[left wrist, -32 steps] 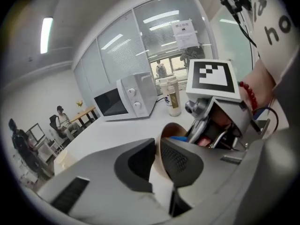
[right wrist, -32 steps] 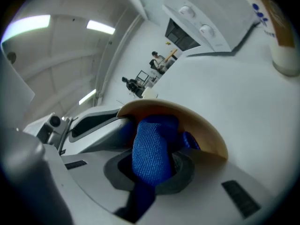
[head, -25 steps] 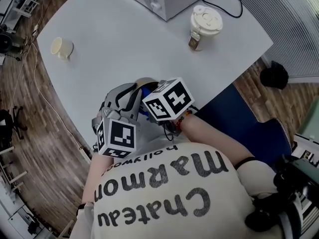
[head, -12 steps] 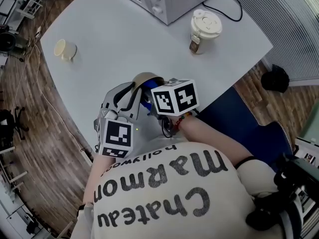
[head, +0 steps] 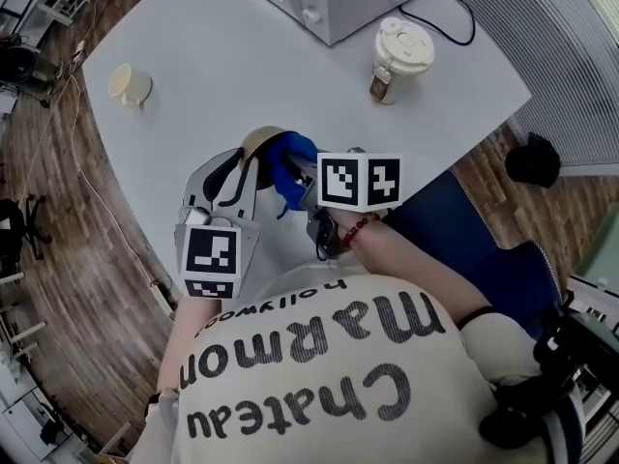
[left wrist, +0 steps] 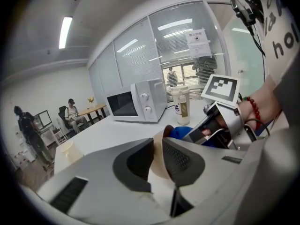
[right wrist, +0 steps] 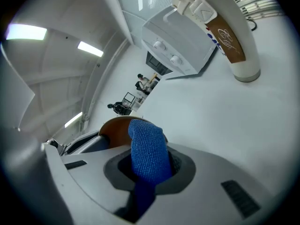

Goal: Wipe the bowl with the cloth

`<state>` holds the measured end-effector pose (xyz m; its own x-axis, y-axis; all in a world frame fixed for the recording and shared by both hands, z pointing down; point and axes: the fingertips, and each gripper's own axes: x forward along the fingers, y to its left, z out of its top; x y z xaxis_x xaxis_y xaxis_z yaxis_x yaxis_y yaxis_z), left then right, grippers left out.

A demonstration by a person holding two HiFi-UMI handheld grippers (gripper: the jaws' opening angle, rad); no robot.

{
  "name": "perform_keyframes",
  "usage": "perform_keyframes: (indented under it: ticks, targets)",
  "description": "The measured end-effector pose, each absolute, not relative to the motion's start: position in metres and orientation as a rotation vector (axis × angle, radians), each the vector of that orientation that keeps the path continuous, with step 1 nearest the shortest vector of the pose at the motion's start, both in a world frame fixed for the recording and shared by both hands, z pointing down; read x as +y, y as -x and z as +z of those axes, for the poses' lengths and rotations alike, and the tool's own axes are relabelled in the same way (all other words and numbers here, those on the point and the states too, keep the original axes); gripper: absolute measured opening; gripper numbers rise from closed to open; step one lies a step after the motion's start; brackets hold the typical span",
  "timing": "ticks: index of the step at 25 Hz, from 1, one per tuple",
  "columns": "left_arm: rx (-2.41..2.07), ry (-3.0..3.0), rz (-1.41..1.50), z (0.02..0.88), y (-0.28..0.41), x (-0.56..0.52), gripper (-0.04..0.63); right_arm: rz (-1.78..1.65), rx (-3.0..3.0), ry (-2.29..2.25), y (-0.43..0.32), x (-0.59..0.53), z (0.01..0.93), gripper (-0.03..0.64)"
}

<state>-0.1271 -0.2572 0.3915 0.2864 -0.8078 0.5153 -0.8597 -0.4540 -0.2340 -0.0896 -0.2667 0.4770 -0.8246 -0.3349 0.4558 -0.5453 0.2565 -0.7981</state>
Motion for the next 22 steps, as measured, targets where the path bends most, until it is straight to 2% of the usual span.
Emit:
perform_keyframes:
  ticks: [14, 22]
  targets:
    - [-1.369, -2.397, 0.584, 0.39, 0.082, -0.264, 0.066, 1.7, -2.427, -0.624, 0.089, -0.254, 0.451, 0.037]
    - [-1.404, -2.408, 0.637, 0.394, 0.087, -0.259, 0.064, 1.438, -2.365, -0.645, 0.091, -0.248, 0.472, 0.038]
